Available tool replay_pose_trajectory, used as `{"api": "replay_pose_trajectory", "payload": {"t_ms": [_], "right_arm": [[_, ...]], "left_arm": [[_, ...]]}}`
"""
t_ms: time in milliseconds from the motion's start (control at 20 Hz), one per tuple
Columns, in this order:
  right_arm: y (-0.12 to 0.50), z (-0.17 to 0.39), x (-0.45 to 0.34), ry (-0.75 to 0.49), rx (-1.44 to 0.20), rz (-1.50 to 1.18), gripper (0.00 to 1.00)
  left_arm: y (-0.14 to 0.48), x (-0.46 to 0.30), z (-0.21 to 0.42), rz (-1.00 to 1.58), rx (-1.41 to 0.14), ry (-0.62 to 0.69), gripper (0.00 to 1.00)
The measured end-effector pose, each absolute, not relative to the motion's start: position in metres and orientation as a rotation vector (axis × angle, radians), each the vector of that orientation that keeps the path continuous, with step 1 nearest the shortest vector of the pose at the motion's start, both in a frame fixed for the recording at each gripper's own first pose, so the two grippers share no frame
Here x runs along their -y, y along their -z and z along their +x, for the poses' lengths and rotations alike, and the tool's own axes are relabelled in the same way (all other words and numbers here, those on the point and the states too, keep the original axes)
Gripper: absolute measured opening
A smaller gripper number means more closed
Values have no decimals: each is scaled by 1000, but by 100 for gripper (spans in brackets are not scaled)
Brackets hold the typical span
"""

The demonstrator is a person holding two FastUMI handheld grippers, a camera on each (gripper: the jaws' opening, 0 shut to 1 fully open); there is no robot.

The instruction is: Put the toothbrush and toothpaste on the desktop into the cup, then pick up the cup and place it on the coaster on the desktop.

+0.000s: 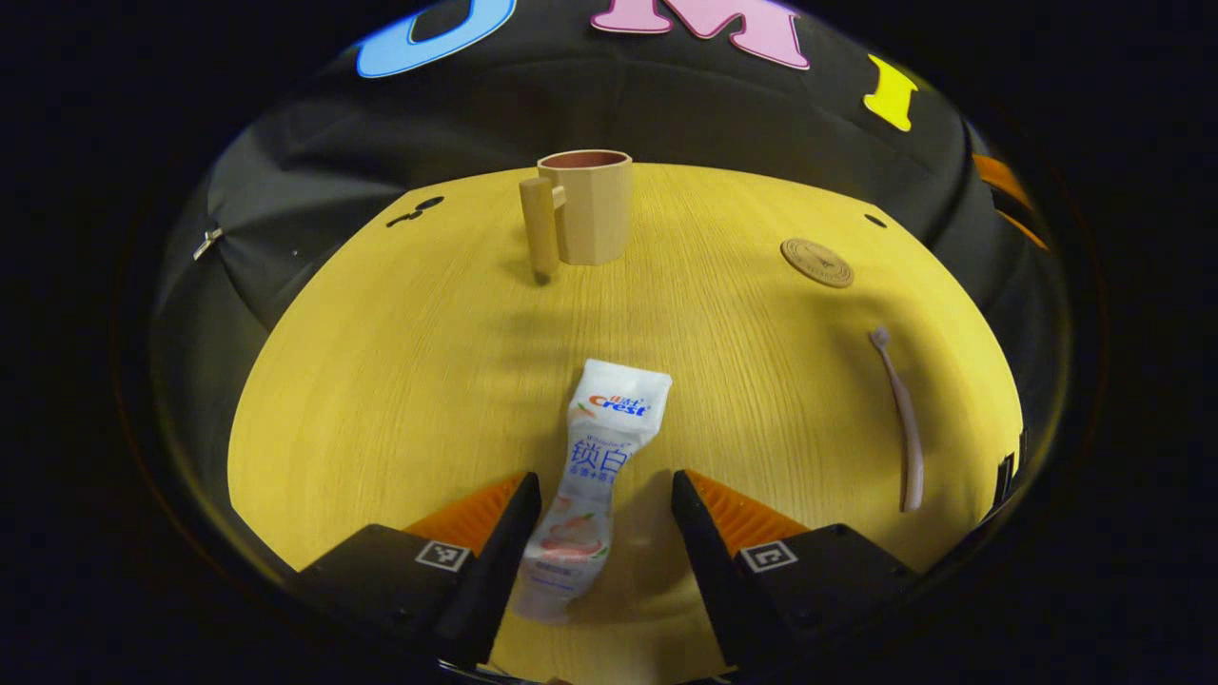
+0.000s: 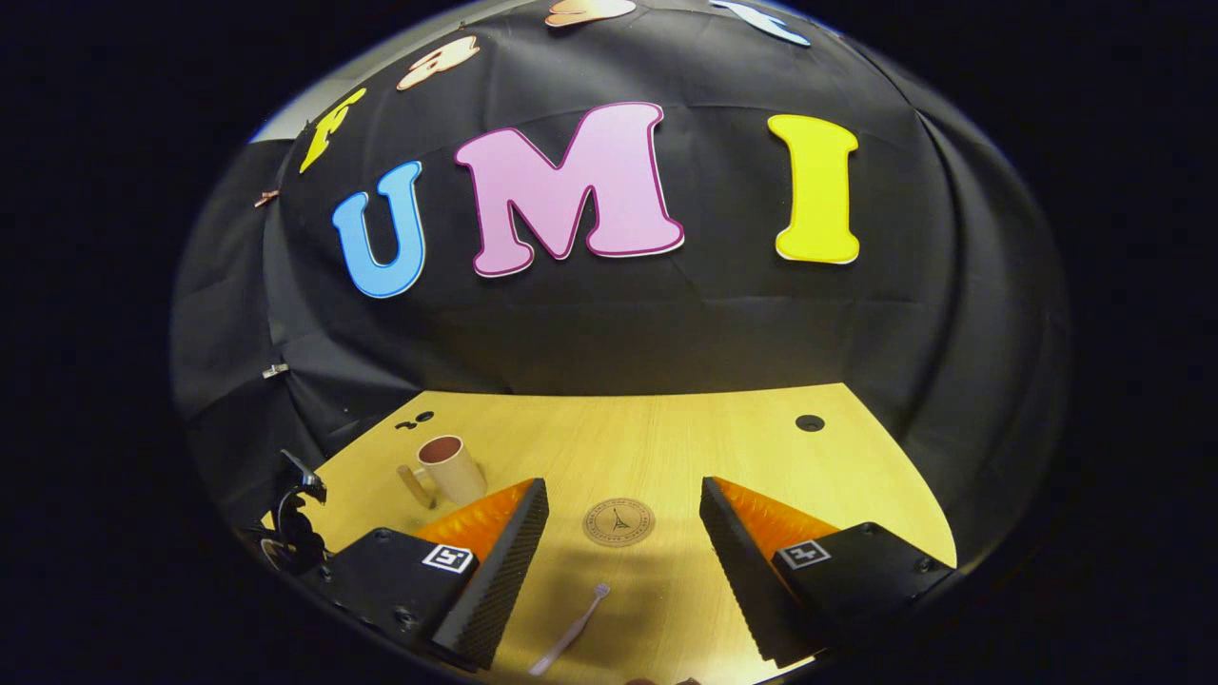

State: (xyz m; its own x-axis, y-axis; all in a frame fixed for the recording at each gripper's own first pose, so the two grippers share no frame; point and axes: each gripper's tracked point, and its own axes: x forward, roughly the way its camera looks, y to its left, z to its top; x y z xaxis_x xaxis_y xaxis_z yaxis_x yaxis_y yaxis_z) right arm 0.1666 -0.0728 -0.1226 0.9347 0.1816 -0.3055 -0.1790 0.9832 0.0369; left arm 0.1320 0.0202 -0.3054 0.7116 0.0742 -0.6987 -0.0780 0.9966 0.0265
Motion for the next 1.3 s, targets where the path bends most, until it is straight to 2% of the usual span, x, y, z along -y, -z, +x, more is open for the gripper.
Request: {"api": "replay_pose_trajectory", "payload": {"t_ms": [100,200,300,400,700,1300], "right_arm": [[133,164,72,-184,-331,-5,98],[144,160,70,-179,-368,-12,99],[153,153,68,-164,-400,-21,99],[165,143,63,-144,-442,-36,99],[206,119,41,-104,-570,-54,99],[276,94,28,-28,-744,-88,99]], "left_arm": [[305,-20,135,-8,-763,-87,78],[306,-20,139,-6,-760,-84,75],[305,-23,142,0,-748,-80,61],[304,-22,143,2,-742,-81,37],[307,-23,140,-13,-732,-62,26],[257,-33,70,-63,-621,11,21]]}}
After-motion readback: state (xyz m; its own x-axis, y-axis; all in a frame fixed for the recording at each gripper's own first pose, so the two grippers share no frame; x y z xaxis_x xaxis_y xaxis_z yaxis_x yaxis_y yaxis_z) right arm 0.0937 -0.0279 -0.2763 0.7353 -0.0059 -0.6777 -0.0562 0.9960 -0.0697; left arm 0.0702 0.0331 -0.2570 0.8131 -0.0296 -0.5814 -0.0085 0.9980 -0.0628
